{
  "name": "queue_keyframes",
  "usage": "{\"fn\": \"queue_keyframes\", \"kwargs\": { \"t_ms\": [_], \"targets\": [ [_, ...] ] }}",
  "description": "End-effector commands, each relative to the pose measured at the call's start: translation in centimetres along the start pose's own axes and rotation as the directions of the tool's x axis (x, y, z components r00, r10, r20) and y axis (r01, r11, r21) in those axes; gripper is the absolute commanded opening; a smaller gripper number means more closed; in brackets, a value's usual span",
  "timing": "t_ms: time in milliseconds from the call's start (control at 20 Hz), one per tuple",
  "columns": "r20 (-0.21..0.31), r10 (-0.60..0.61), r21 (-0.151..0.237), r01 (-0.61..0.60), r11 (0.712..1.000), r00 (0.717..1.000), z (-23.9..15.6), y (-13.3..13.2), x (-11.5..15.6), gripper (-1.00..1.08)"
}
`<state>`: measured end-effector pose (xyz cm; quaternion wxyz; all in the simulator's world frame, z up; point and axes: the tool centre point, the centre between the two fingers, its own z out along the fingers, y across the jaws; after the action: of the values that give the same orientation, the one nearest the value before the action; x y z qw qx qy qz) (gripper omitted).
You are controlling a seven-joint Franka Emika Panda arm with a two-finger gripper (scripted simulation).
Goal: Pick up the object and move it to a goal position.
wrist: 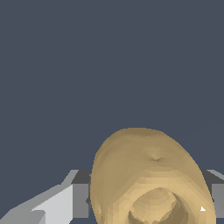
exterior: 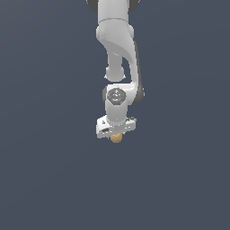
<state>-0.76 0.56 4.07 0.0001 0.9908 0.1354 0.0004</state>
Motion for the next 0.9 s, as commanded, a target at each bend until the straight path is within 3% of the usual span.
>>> {"fn": "queue_keyframes", "kwargs": {
  "t_ms": [0, 500, 850],
  "targets": [
    [0.001, 0.0, 0.0, 0.0, 1.0, 1.0, 0.1, 0.0, 0.0, -1.0],
    [0.0, 0.0, 0.0, 0.0, 1.0, 1.0, -0.1, 0.3, 0.2, -1.0],
    [0.0, 0.0, 0.0, 0.0, 1.0, 1.0, -0.9, 1.9, 1.6, -1.0]
  ]
}}
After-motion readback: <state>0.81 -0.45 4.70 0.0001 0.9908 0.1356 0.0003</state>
